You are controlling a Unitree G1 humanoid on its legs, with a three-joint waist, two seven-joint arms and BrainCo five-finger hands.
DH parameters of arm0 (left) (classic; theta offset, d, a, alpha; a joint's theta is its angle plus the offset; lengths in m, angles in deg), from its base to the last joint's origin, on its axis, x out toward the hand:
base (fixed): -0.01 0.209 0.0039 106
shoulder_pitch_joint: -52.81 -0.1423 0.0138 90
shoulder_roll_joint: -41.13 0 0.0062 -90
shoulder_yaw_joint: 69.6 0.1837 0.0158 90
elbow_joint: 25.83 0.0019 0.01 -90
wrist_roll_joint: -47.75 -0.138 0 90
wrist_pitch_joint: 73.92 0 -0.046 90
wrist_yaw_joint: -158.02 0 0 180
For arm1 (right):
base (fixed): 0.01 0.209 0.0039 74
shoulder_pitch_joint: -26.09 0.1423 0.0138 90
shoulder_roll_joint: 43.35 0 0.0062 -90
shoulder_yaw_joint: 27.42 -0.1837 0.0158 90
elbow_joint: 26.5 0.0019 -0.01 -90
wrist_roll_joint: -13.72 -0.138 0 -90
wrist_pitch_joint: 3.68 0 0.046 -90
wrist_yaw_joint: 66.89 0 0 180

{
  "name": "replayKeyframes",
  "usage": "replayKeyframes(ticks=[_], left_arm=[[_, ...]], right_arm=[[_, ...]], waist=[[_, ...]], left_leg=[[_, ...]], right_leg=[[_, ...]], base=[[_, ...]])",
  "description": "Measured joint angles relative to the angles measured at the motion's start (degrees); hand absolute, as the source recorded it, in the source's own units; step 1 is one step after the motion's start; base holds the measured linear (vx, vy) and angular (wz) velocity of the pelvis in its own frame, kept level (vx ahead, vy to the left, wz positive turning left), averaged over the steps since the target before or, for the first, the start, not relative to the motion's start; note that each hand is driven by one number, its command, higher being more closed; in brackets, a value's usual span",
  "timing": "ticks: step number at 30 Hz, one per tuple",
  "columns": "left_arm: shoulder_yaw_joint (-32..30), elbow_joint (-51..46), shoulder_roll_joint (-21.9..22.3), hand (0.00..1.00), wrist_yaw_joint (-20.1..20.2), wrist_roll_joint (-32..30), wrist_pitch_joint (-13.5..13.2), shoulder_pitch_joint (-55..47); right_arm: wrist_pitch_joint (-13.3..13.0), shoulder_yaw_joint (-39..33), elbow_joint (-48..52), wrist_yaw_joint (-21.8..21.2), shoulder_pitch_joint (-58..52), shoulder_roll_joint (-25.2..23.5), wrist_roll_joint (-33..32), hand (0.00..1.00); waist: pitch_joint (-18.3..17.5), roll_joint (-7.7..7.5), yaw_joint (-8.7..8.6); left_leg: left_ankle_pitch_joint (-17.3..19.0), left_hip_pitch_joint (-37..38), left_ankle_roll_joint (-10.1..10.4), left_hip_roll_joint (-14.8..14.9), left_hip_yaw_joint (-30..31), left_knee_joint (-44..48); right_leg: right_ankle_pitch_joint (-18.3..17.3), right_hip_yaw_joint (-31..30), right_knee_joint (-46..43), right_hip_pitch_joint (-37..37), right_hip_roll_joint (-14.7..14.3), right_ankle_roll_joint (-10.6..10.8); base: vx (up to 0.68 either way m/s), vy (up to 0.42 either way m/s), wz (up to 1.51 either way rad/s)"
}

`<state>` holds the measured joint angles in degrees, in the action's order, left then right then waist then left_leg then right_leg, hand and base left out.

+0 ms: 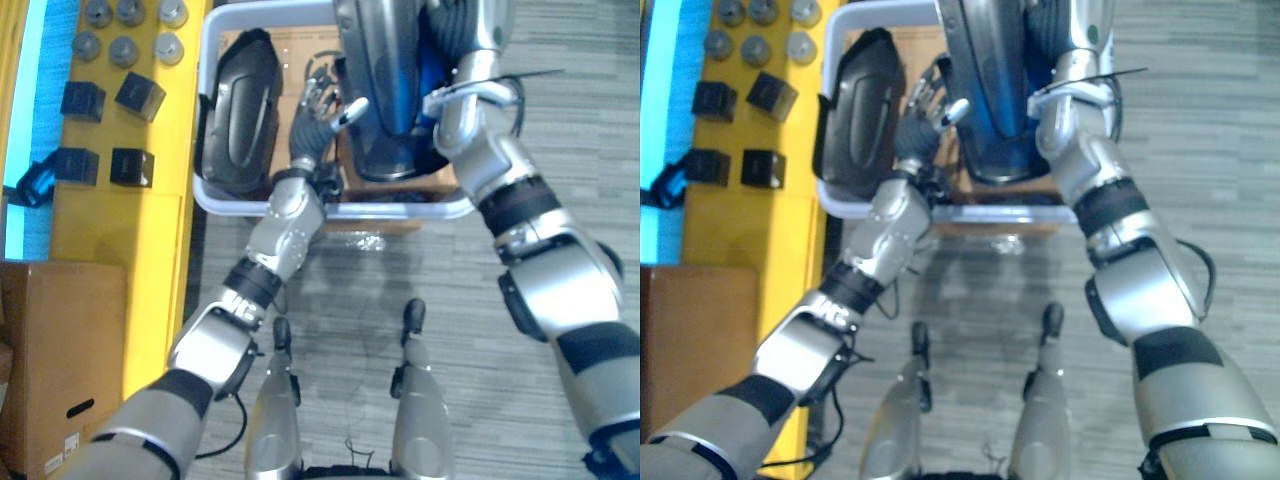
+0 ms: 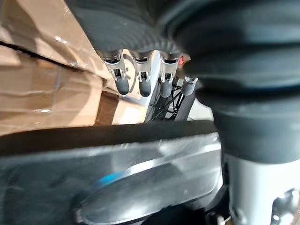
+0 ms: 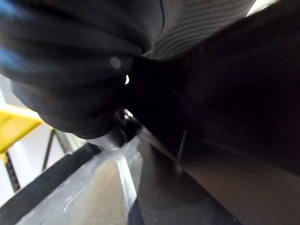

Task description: Walk over and take plastic housings, then place them on the shelf

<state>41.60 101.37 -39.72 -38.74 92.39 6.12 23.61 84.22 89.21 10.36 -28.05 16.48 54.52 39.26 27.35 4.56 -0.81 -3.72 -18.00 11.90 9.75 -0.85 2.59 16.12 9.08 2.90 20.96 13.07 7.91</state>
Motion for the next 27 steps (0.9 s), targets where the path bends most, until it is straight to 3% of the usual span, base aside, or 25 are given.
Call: replayKeyframes(ticks=[9, 13, 14, 17, 19, 23, 27], left_arm=[[2.3, 0.5, 0.2, 0.0, 0.0, -0.8, 0.3, 0.0], [2.3, 2.0, 0.5, 0.0, -1.2, -2.2, 0.4, 0.0], [2.2, 2.0, 0.5, 1.0, -1.6, -2.5, 0.3, 0.0], [2.2, 2.1, 0.6, 1.0, -4.2, -2.5, -0.1, -0.7], [2.0, 2.1, 0.7, 1.0, -6.0, -2.5, -2.0, -1.4], [1.0, 2.0, 1.9, 1.0, -10.6, -4.4, -8.5, -3.2], [-0.9, -0.4, 2.8, 1.0, -13.8, -7.7, -10.4, -6.5]], right_arm=[[-0.6, 1.0, 0.0, 0.0, 0.3, -2.3, 0.0, 1.0], [-3.0, 2.3, -0.2, 0.4, 0.2, -3.6, 0.1, 1.0], [-3.3, 2.3, -0.2, 0.5, 0.2, -3.8, 0.1, 1.0], [-4.4, 2.1, 1.2, 1.0, -1.4, -4.8, -0.1, 1.0], [-4.6, 1.9, 2.4, 1.2, -2.8, -5.4, -0.5, 1.0], [-5.1, -0.1, 7.2, 1.3, -8.3, -6.7, -2.1, 1.0], [-5.2, -0.1, 12.0, 1.4, -11.4, -7.9, -2.3, 1.0]], waist=[[0.0, 0.0, 0.07], [0.0, 0.0, 0.06], [0.0, 0.0, 0.08], [0.0, 0.0, 0.09], [0.0, 0.0, 0.03], [0.0, 0.0, -0.01], [0.0, 0.0, -0.08]], left_leg=[[0.0, 0.3, 0.0, 0.1, 0.0, -0.1], [0.0, 1.3, 0.0, 0.1, 0.0, -0.2], [0.0, 1.3, 0.0, 0.1, 0.0, -0.2], [0.0, 1.8, 0.0, 0.0, 0.0, -0.2], [0.0, 2.0, 0.0, 0.0, -0.2, -0.4], [0.0, 2.1, 0.0, 0.0, -0.2, -0.5], [0.0, 3.1, 0.0, 0.0, -0.7, -1.0]], right_leg=[[0.1, 0.0, 0.1, -0.3, -0.1, 0.0], [0.3, 0.1, 0.8, -1.6, -0.1, 0.0], [0.3, 0.1, 0.8, -1.6, -0.1, 0.0], [0.3, 0.1, 1.3, -2.3, -0.1, 0.1], [0.4, 0.1, 1.4, -2.5, -0.1, 0.1], [0.4, 0.1, 1.5, -2.6, -0.1, 0.2], [0.4, -0.2, 1.6, -3.1, -0.1, 0.2]], base=[[0.0, 0.0, 0.0], [0.0, 0.0, 0.0], [0.0, 0.0, 0.0], [0.0, 0.0, 0.0], [0.0, 0.0, 0.0], [0.0, 0.0, 0.0], [0.01, 0.003, -0.04]])
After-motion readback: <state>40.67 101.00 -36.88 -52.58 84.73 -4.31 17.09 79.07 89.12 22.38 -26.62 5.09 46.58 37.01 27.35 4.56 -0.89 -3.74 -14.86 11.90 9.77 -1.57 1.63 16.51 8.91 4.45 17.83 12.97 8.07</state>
